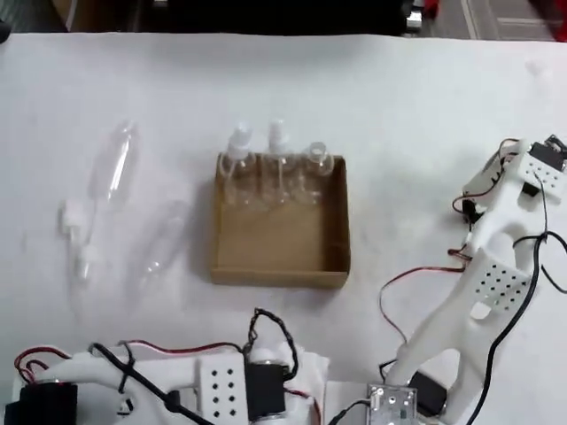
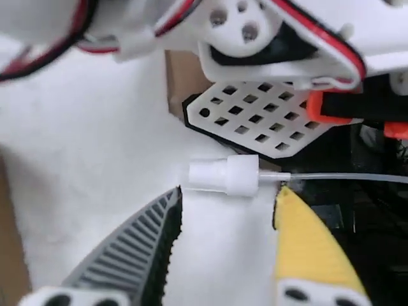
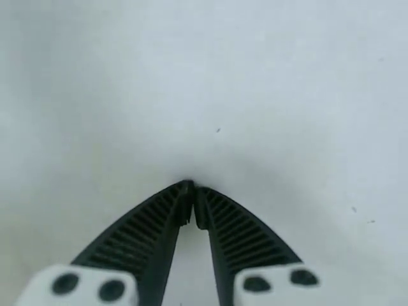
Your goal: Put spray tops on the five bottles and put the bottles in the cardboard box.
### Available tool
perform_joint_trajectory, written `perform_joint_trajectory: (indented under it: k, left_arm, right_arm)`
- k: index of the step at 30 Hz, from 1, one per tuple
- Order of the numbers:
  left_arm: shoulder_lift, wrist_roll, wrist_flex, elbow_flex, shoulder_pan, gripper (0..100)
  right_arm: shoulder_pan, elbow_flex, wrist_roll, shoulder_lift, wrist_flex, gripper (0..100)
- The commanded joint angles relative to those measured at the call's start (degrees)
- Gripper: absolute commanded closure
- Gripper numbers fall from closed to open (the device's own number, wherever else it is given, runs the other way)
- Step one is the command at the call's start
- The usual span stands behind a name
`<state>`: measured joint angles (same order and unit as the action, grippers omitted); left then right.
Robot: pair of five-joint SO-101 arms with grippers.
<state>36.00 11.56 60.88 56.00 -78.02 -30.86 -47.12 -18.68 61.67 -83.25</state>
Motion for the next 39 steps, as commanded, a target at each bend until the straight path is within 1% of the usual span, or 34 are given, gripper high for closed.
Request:
perform_joint_trajectory:
  k: [1, 3, 6, 7, 9, 12, 14, 22, 27, 30, 32, 35, 39]
  left_arm:
    - [-0.2, -3.3, -2.0, 0.0, -1.1, 74]
    - [-1.9, -3.6, -2.0, -0.2, -0.8, 73]
    - [-9.2, -3.7, -4.0, -0.8, 0.7, 73]
    - [-11.9, -3.7, -3.5, -2.8, 1.7, 73]
    - [-18.1, -3.5, -0.2, -8.4, 3.3, 73]
    - [-26.2, -3.3, 2.4, -14.5, 3.3, 73]
    - [-29.9, -3.5, 2.5, -16.9, 3.3, 73]
    - [-30.9, -3.8, 2.5, -17.8, 3.5, 73]
    - [-31.3, -3.8, 2.5, -17.7, 4.6, 76]
    - [-31.0, -3.6, 5.2, -18.8, 6.0, 75]
    - [-31.4, -3.5, 6.9, -19.9, 7.1, 74]
    - [-32.7, -3.3, 6.5, -18.7, 7.5, 73]
    - [-35.4, -3.6, 7.3, -20.5, 7.5, 73]
  right_arm:
    - [-3.2, -4.0, -0.7, 4.7, -0.3, 97.4]
    - [-3.2, -6.1, -0.6, 5.8, -1.4, 97.4]
    - [-3.1, -8.8, -0.6, 7.3, -2.8, 97.4]
    - [-3.1, -9.6, -0.5, 7.8, -3.1, 97.4]
    - [-3.0, -10.9, -0.5, 8.5, -3.6, 97.4]
    - [-2.9, -12.1, -0.5, 9.2, -4.4, 97.4]
    - [-2.9, -12.3, -0.5, 9.4, -4.4, 97.4]
    - [-2.9, -12.3, -0.4, 9.3, -4.4, 97.4]
    - [-2.9, -12.3, -0.4, 9.3, -4.4, 97.4]
    - [-2.9, -12.3, -0.4, 9.2, -4.4, 97.4]
    - [-2.9, -12.3, -0.4, 9.2, -4.5, 97.4]
    - [-2.8, -12.3, -0.4, 9.0, -5.1, 97.4]
    - [-2.8, -12.3, -0.4, 8.8, -5.1, 97.4]
